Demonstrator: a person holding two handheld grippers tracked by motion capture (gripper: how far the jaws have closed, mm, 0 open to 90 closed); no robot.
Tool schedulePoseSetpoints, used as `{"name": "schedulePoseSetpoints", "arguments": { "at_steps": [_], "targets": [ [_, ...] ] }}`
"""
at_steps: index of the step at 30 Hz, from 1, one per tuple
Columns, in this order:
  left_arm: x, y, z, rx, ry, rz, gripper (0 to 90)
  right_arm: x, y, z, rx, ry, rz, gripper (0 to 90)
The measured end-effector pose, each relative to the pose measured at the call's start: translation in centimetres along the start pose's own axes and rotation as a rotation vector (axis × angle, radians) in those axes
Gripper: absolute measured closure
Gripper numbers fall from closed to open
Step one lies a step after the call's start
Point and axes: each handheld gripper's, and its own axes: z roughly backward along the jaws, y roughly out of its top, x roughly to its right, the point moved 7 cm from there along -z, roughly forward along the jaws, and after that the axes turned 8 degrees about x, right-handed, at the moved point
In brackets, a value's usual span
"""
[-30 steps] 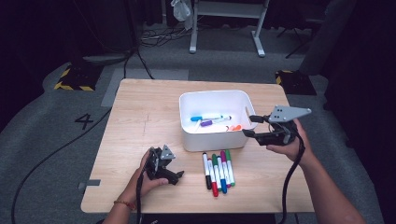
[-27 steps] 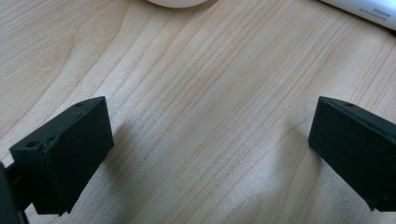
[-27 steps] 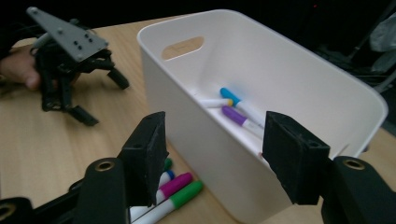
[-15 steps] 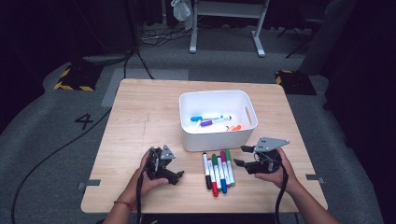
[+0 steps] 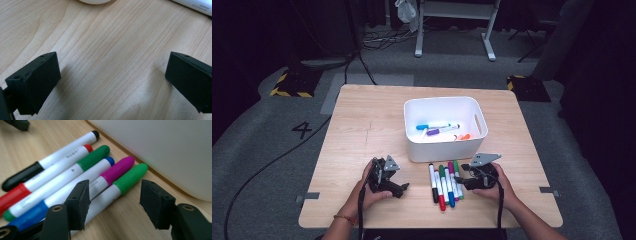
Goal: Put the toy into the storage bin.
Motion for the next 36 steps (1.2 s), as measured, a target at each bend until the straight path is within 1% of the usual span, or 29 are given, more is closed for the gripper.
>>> {"name": "schedulePoseSetpoints", "arguments": {
  "at_steps": [1, 5, 7, 9, 10, 13, 15, 17, 22, 23, 24, 25, 29, 31, 33, 36],
  "targets": [
    [0.0, 0.0, 0.0, 0.000, 0.000, 0.001, 0.0, 0.1, -0.1, -0.1, -0.006, -0.015, 0.007, 42.0],
    [0.0, 0.0, 0.0, 0.000, 0.000, 0.000, 0.0, 0.6, -0.6, -0.3, -0.021, -0.029, -0.001, 43.3],
    [0.0, 0.0, 0.0, -0.001, 0.000, 0.000, 0.0, 1.0, -0.8, -0.2, -0.027, -0.045, 0.002, 44.6],
    [0.0, 0.0, 0.0, 0.000, 0.000, 0.000, 0.0, 1.4, -1.0, -0.1, -0.035, -0.050, -0.005, 46.8],
    [0.0, 0.0, 0.0, 0.000, 0.000, 0.000, 0.0, 1.7, -1.2, 0.0, -0.036, -0.060, -0.007, 47.4],
    [0.0, 0.0, 0.0, 0.000, 0.000, 0.001, 0.0, 2.7, -1.5, 0.1, -0.043, -0.083, -0.031, 48.3],
    [0.0, 0.0, 0.0, 0.000, 0.000, 0.001, 0.0, 3.2, -1.6, 0.2, -0.039, -0.091, -0.062, 48.5],
    [0.0, 0.0, 0.0, 0.000, 0.000, 0.001, 0.0, 3.6, -1.6, 0.2, -0.033, -0.097, -0.078, 49.1],
    [0.0, 0.0, 0.0, 0.000, 0.000, 0.000, 0.0, 4.2, -1.5, 0.1, -0.022, -0.123, -0.085, 57.8],
    [0.0, 0.0, 0.0, 0.000, 0.000, 0.001, 0.0, 4.2, -1.5, 0.1, -0.021, -0.126, -0.085, 61.5],
    [0.0, 0.0, 0.0, 0.000, 0.000, 0.001, 0.0, 4.2, -1.5, 0.1, -0.021, -0.122, -0.082, 64.6],
    [0.0, 0.0, 0.0, -0.001, 0.001, 0.000, 0.0, 4.2, -1.5, 0.2, -0.020, -0.120, -0.080, 65.3],
    [0.0, 0.0, 0.0, 0.000, 0.001, -0.001, 0.0, 4.4, -1.6, 0.3, -0.013, -0.108, -0.067, 74.2],
    [0.0, 0.0, 0.0, 0.000, 0.001, -0.001, 0.1, 4.5, -1.7, 0.4, -0.015, -0.102, -0.064, 74.7],
    [0.0, 0.0, 0.0, 0.000, 0.001, -0.001, 0.1, 4.5, -1.7, 0.5, -0.014, -0.088, -0.075, 75.0],
    [0.0, 0.0, 0.0, 0.000, 0.001, -0.001, 0.1, 4.6, -1.6, 0.8, -0.011, -0.082, -0.051, 75.2]
  ]
}}
